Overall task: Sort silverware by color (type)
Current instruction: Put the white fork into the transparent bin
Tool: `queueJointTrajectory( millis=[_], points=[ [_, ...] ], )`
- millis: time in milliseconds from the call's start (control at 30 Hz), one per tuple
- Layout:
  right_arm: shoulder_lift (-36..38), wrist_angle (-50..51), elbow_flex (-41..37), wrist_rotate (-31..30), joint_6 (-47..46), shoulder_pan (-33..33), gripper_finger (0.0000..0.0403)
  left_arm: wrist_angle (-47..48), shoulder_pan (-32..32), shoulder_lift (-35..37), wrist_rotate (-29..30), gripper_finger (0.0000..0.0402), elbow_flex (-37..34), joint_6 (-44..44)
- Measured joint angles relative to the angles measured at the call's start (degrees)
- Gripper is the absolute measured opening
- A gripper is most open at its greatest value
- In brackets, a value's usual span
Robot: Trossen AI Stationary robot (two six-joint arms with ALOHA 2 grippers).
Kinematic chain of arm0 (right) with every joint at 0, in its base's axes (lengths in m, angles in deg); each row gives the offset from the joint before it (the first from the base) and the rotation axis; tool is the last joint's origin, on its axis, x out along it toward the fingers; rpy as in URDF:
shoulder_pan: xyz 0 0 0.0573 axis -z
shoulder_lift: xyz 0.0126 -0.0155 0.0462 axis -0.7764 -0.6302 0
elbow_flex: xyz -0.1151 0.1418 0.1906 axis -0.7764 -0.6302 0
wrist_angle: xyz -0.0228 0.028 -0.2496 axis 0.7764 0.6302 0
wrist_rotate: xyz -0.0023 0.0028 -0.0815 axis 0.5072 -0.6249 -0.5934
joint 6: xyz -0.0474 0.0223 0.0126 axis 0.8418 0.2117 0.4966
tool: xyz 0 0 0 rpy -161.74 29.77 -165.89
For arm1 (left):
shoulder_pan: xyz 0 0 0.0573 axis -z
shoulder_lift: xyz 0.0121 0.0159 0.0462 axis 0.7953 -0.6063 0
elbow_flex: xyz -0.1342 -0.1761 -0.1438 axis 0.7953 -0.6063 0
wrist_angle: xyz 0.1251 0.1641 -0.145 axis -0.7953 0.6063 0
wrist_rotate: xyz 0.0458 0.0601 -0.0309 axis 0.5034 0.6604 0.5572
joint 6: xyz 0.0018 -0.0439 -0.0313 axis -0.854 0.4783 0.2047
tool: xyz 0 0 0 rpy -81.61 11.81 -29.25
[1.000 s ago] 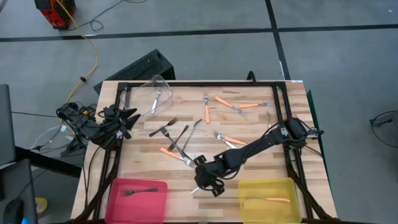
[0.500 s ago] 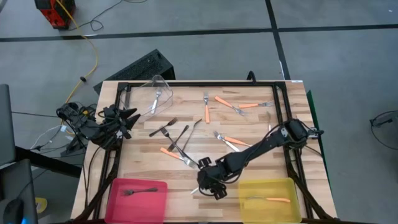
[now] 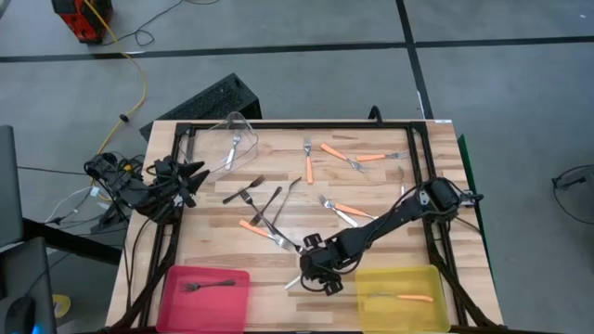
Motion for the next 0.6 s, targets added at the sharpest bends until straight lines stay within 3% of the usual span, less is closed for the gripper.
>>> queueJointTrajectory(
  millis=[400, 600],
  points=[
    [0.11, -2.78, -3.65, -0.99, -1.46, 0.52, 0.0188, 0.02, 0.0, 0.0, 0.01, 0.0178, 0.0, -0.02],
    [0.11, -2.36, -3.64, -1.55, -1.48, 0.57, 0.0131, 0.02, -0.02, 0.0, 0.03, 0.0178, 0.0, -0.03]
  ],
)
